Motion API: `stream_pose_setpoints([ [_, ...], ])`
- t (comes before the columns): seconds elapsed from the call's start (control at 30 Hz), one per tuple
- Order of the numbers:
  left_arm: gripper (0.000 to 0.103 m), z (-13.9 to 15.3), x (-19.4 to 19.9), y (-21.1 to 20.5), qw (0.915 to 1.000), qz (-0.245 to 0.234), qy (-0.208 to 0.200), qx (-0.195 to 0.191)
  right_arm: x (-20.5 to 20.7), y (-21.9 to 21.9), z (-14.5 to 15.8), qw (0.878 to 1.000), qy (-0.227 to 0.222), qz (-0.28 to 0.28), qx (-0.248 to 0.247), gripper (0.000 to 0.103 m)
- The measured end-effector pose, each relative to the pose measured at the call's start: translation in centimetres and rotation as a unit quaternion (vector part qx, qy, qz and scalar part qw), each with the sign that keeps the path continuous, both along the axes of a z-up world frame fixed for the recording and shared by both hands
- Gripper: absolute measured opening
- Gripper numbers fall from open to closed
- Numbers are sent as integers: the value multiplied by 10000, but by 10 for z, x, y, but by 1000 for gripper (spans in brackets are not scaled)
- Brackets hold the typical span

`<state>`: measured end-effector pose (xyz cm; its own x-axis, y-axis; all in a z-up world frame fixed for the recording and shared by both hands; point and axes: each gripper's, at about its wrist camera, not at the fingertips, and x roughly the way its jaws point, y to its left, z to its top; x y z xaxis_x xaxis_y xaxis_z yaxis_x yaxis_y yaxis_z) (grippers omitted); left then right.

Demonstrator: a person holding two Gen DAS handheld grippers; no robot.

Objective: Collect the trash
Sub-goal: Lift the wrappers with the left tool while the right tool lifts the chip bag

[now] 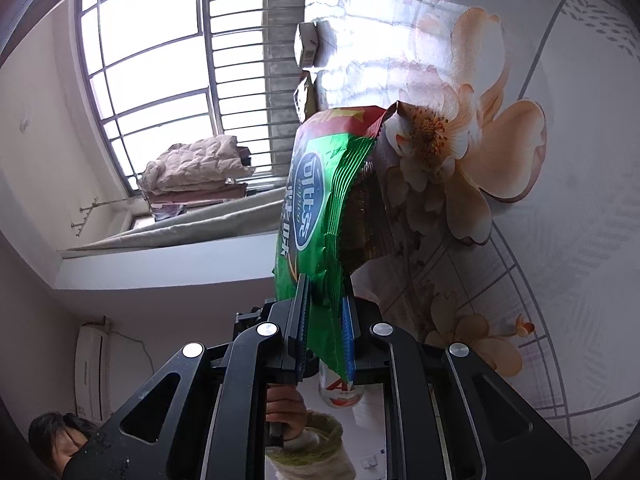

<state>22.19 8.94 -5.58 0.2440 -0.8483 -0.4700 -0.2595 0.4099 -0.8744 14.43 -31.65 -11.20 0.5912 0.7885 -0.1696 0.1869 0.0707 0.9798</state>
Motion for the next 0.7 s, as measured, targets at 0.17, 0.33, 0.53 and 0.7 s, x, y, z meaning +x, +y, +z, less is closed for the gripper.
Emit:
stream_pose_setpoints([
  [0.17, 41, 6, 1, -1, 9999, 38, -116, -73, 0, 0, -1, 10000, 11, 11, 39, 14],
  [0.33, 28, 16, 0, -4, 9996, 0, -283, -42, -2, -1, 0, 9999, -4, -10, 114, 14],
  [0.53, 21, 29, -5, -7, 9984, -48, -553, -85, -8, -5, -2, 9988, -137, -103, 467, 13],
  [0.7, 19, 33, -7, -8, 9979, -49, -635, -133, -12, -6, 2, 9971, -255, -147, 699, 9],
])
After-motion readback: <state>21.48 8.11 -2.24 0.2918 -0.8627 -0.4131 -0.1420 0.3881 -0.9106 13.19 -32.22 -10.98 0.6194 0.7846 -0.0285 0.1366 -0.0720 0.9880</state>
